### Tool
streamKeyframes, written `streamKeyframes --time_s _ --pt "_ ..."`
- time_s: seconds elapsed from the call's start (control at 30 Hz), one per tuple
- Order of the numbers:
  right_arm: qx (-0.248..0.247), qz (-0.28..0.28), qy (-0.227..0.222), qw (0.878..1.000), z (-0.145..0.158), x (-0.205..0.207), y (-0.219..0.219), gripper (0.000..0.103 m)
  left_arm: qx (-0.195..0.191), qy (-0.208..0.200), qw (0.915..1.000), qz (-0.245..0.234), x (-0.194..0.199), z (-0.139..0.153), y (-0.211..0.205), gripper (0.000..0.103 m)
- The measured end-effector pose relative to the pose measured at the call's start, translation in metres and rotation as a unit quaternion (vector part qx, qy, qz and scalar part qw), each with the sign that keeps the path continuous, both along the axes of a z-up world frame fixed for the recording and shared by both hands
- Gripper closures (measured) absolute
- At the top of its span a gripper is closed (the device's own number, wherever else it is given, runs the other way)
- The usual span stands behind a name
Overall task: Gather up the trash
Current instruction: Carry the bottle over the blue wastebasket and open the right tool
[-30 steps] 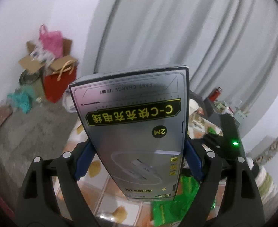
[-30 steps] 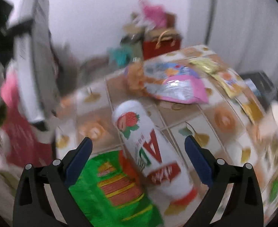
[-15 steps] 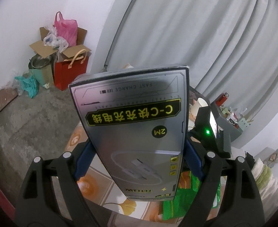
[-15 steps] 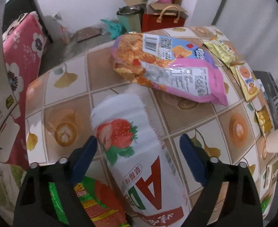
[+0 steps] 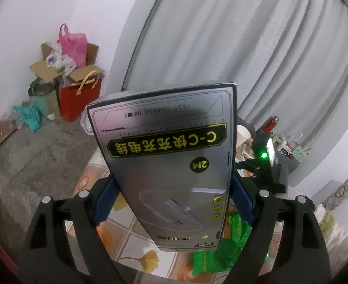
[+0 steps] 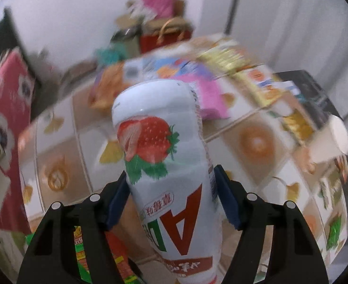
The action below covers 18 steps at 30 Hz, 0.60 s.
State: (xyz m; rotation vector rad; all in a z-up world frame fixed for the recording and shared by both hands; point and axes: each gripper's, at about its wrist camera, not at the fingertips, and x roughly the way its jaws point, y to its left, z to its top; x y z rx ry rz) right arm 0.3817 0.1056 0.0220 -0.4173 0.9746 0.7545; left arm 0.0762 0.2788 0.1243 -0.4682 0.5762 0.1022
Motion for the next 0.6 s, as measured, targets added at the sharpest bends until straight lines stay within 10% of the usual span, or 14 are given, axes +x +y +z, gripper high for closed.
streamKeyframes --time_s 0.3,0.6 --pt "0.129 -0.167 -0.084 0.974 0.062 -0.033 -0.112 0.037 0.025 -0.04 0.997 -0.062 0.018 0.029 -0.049 0.023" --pt "0.243 -0.323 -0.162 0.9 0.113 -0.132 -0.24 0.038 0.048 -0.062 0.9818 -0.173 0.047 0.053 -0.136 0.023"
